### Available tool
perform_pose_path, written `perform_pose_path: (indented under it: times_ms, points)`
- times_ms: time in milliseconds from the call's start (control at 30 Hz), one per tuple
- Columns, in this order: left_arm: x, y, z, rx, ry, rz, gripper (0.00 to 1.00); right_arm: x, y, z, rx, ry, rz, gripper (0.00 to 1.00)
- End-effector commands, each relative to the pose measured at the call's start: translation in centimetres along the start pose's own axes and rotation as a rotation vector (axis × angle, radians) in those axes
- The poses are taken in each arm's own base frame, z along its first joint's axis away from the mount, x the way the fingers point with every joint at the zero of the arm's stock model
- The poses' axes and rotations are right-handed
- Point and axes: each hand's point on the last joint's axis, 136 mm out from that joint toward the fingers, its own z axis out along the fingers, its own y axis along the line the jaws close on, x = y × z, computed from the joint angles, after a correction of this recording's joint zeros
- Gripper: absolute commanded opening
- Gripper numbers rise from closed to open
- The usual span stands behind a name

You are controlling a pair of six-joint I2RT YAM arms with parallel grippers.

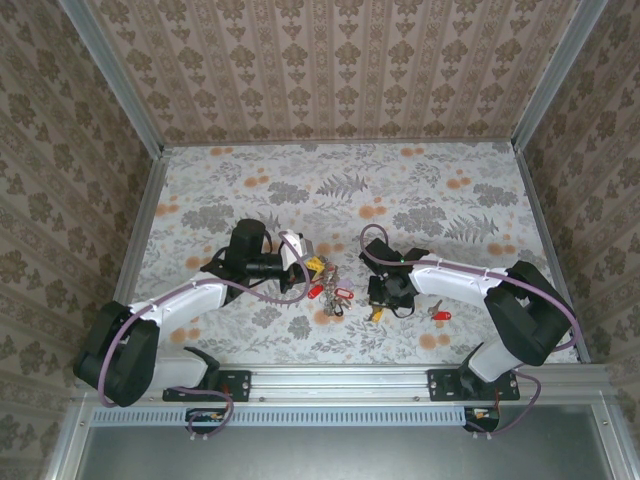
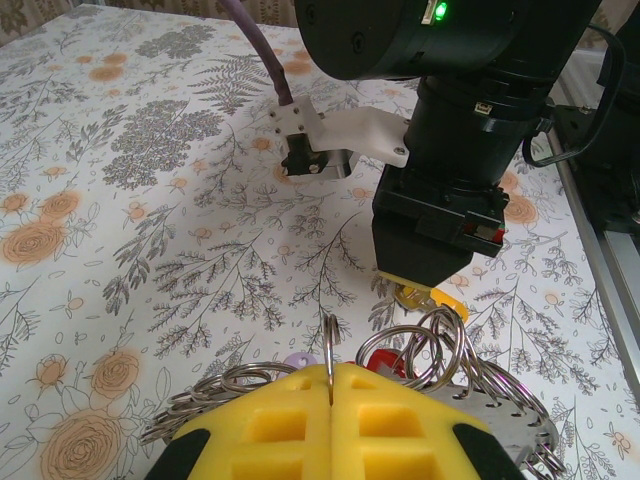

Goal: Put the keys on the keyring

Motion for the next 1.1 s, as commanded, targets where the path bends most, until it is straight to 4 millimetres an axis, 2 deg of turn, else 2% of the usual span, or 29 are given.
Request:
perform_pose_path:
  times_ms: [0, 433, 633, 700, 733, 900, 1067]
  points:
    - [-2.3, 0.1, -0.5, 0.011, -0.052, 0.066, 0.00, 0.8, -1.4, 0.5, 0.065, 0.019, 0.016, 0.14]
    - [-2.5, 0.0, -0.5, 0.013, -0.054, 0.066, 0.00, 1.0, -1.4, 0.7, 0.058, 0.027, 0.015, 0.12]
    - [-2.6, 0.0, -0.5, 0.013, -0.056, 0.066, 0.00, 0.6, -0.6, -0.2, 0.018, -0.011, -0.033, 0.08]
    - [-2.5, 0.0, -0.5, 0.012, -0.056, 0.066, 0.00, -0.2, 0.2, -1.2, -0.041, -0.074, -0.083, 0.07]
    - [-2.6, 0.0, -0.5, 0.012, -0.058, 0.068, 0.00, -0.8, 1.0, -1.9, -0.096, -0.124, -0.120, 0.02]
    - [-2.7, 0.1, -0.6, 0.002, -0.070, 0.079, 0.00, -2.8, 2.8, -7.7, -0.280, -0.386, -0.333, 0.01]
    - [-2.8, 0.0, -0.3, 0.022, -0.087, 0.073, 0.00, -2.9, 4.6, -13.0, -0.436, -0.588, -0.588, 0.00]
